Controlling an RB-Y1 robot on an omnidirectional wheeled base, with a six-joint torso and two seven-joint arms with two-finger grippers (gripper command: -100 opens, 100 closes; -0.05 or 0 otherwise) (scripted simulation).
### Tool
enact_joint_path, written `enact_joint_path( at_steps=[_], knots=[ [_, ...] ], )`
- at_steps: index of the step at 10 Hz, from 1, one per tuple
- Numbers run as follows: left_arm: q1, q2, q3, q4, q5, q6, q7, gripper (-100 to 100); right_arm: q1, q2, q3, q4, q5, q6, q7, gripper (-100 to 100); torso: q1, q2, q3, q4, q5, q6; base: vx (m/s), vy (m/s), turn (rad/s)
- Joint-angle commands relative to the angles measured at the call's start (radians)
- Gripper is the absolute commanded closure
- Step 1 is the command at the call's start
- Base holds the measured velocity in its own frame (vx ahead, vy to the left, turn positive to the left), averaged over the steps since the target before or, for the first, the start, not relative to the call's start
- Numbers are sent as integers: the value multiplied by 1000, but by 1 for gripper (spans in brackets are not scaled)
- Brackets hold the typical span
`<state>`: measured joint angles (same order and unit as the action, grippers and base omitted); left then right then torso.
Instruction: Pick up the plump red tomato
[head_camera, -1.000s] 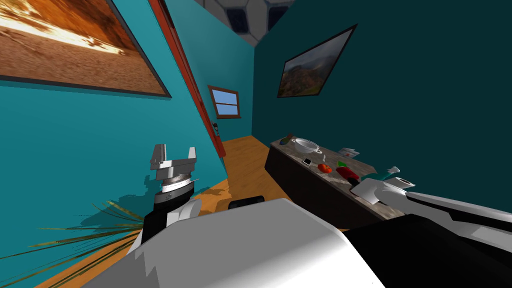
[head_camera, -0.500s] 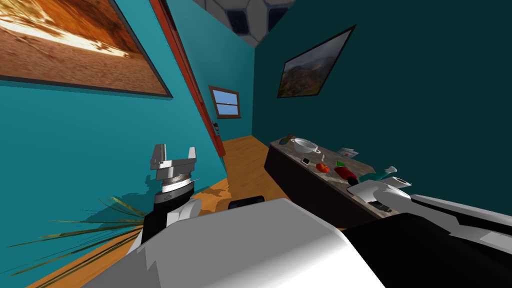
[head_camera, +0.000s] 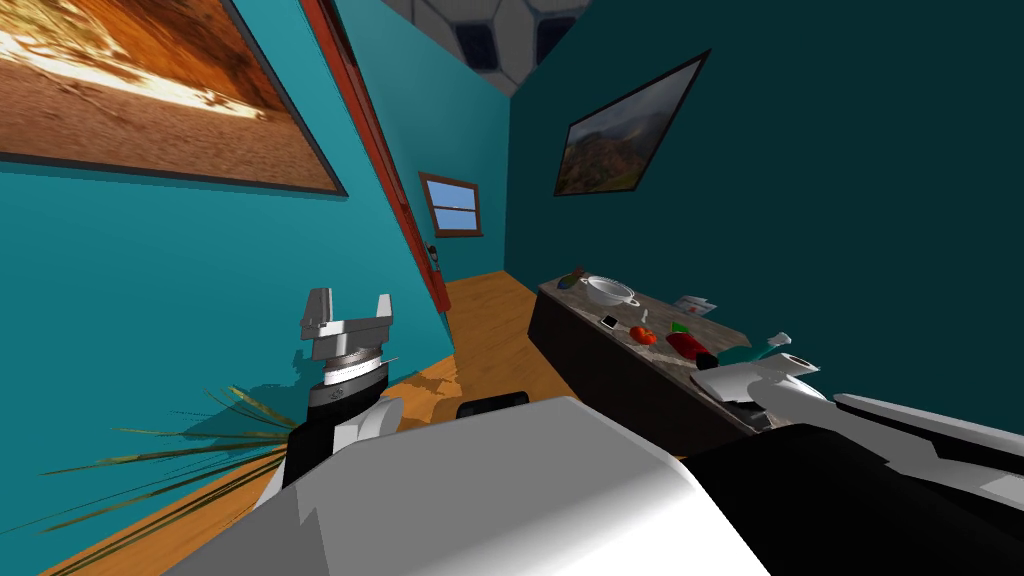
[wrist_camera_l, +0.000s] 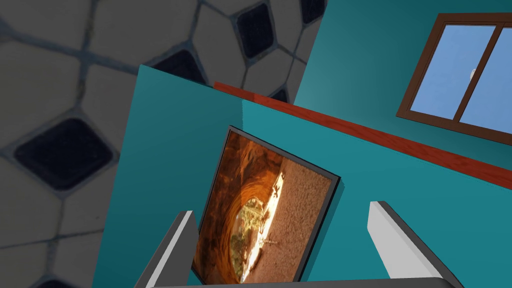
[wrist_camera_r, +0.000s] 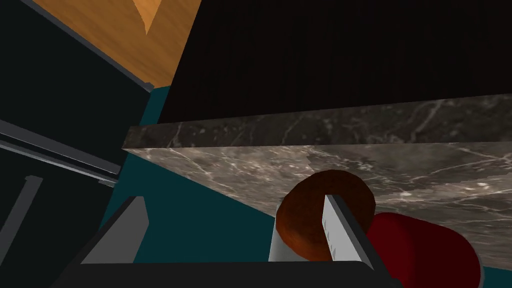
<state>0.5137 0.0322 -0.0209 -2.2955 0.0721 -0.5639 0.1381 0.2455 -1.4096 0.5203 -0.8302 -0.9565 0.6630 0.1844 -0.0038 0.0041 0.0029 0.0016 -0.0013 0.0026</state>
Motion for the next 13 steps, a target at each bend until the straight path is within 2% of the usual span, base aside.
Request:
enact_joint_path(
  at_steps=[1,2,5,6,9,10,13],
  knots=[
    [0,0,0,0,0,0,0,0,2,6,-5,-2,-49,7,-16,-100,0,0,0,0,0,0,-15,-28,4],
    [0,0,0,0,0,0,0,0,35,18,-53,-33,-77,51,-64,-100,1,-1,0,0,0,0,-35,-57,44],
    [0,0,0,0,0,0,0,0,35,18,-53,-33,-150,51,-72,-100,0,0,0,0,0,0,-17,-29,8],
    [0,0,0,0,0,0,0,0,70,32,-102,-64,-183,94,-121,-100,2,-1,-1,0,0,0,-18,-31,47],
    [0,0,0,0,0,0,0,0,70,32,-103,-64,-252,94,-128,-100,0,0,0,0,0,0,-18,-30,8],
    [0,0,0,0,0,0,0,0,106,49,-154,-97,-290,137,-184,-100,2,-1,-1,0,0,0,-18,-41,44],
    [0,0,0,0,0,0,0,0,106,49,-154,-97,-354,137,-184,-100,0,-1,-1,0,0,0,-12,-31,8]
  ],
)
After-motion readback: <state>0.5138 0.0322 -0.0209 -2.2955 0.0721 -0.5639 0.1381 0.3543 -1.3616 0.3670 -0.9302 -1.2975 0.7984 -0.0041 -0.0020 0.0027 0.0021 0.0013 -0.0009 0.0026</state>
